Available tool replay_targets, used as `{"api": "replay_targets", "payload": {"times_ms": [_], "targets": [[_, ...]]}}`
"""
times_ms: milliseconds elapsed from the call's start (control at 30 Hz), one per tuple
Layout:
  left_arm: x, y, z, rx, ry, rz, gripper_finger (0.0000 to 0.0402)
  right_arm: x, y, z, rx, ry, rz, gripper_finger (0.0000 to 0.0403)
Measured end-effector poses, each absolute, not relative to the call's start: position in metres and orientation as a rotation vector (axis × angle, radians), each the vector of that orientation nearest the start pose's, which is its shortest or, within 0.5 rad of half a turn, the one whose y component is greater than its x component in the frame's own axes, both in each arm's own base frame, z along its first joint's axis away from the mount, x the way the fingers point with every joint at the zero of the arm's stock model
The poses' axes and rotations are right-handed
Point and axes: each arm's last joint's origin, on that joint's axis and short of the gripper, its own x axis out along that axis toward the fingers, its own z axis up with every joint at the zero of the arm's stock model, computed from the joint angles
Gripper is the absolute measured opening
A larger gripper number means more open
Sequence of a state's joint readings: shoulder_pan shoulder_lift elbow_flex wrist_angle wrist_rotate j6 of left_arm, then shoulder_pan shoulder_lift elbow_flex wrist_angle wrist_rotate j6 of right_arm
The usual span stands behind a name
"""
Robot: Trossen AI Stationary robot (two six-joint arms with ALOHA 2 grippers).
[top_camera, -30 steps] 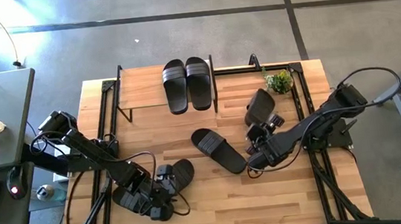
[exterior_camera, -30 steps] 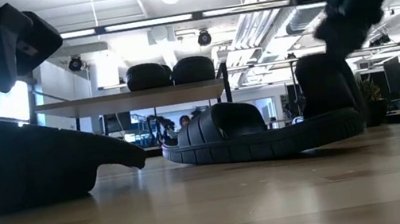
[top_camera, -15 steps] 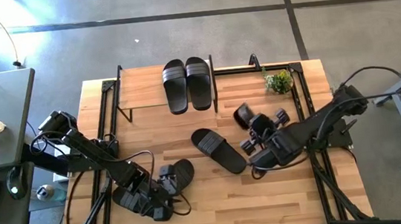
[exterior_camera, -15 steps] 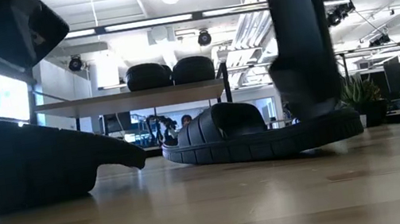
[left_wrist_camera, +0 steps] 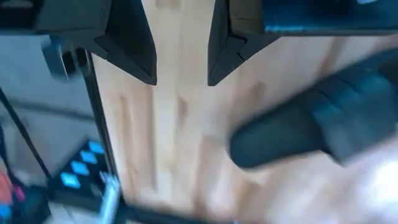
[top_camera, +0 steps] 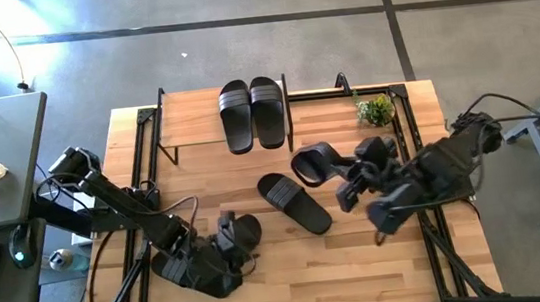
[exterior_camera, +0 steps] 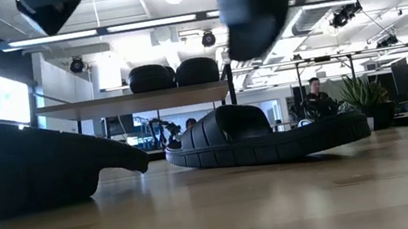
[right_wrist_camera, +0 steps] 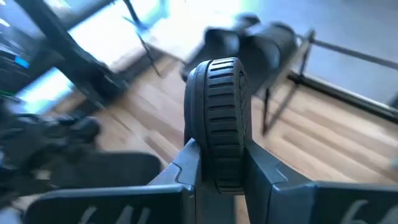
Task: Pick and place slides into the shelf
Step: Move the black slipper to the top left of the table
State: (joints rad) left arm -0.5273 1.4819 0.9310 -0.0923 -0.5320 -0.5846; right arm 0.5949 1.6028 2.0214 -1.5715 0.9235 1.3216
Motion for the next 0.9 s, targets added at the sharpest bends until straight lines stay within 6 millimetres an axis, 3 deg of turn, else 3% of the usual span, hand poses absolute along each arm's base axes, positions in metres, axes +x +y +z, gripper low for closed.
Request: {"api": "replay_targets", "payload": {"times_ms": [233,400,633,900], "targets": [[0.266,-0.114,0.272,-0.373,0.334,0.288,0.0126,0.203,0.153,0.469,0.438,0.276,-0.644,0.0048],[0.263,-0.085,0.290,-0.507,0.211,0.202,0.0126,0.187,0.172,0.471,0.423,0.203,-0.582,0.0048],[0.266,-0.046,0.283,-0.701,0.016,0.023,0.0126,0.170,0.193,0.478,0.392,0.050,-0.529,0.0048],[0.263,-0.019,0.280,-0.810,-0.163,0.023,0.0127,0.166,0.199,0.480,0.441,0.021,-0.509,0.0048]]}}
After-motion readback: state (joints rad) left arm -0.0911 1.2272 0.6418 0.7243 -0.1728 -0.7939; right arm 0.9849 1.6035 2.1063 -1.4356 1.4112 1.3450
